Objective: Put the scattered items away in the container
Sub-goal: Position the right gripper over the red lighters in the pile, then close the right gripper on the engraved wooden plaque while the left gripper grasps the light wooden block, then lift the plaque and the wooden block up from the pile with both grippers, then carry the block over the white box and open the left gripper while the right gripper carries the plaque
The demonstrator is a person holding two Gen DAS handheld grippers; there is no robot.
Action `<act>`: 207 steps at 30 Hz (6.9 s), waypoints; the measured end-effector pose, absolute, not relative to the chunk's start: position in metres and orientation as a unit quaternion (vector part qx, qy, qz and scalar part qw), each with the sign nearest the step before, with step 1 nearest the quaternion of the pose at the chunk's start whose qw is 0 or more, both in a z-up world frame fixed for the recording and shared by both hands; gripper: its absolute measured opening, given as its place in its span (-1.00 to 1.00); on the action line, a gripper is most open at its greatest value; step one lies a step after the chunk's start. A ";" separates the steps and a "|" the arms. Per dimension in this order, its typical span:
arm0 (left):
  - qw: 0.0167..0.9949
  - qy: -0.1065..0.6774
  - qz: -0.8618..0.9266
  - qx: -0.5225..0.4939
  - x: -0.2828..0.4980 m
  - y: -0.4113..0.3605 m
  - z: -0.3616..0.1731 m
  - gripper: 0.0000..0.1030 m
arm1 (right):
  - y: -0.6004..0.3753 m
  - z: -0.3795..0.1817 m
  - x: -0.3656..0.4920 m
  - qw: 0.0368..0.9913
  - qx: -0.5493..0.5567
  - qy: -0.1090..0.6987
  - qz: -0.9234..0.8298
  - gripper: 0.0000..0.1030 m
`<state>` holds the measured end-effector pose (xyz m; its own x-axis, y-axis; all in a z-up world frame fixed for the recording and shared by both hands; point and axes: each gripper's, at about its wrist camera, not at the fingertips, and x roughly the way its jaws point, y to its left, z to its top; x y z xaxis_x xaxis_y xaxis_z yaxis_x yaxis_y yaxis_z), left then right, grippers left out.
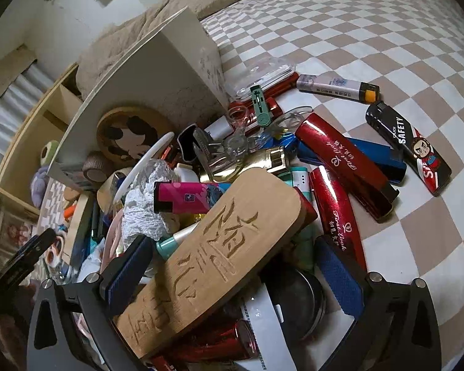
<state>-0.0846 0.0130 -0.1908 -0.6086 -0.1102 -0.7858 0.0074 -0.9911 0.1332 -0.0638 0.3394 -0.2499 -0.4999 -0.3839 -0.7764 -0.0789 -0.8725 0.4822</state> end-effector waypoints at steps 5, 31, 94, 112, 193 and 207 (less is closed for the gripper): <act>0.004 -0.096 -0.880 0.465 -0.104 0.030 -0.204 1.00 | 0.349 -0.250 -0.063 0.099 0.492 -0.263 -0.824 1.00; -0.052 0.007 -0.855 0.515 -0.108 -0.007 -0.234 -0.22 | 0.377 -0.245 -0.046 0.128 0.473 -0.413 -0.768 0.85; -0.086 0.094 -0.854 0.504 -0.094 -0.018 -0.228 -0.37 | 0.412 -0.197 -0.007 0.031 0.509 -0.257 -0.821 -0.53; -0.077 0.077 -0.857 0.504 -0.098 -0.016 -0.230 -0.37 | 0.314 -0.213 -0.036 0.036 0.496 -0.026 -0.867 0.24; -0.088 0.112 -0.881 0.452 -0.073 -0.025 -0.198 -0.37 | 0.330 -0.210 -0.031 0.118 0.512 0.026 -0.851 -0.11; -0.086 0.119 -0.892 0.428 -0.067 -0.031 -0.180 -0.37 | 0.314 -0.172 -0.032 0.167 0.470 -0.059 -0.865 -0.12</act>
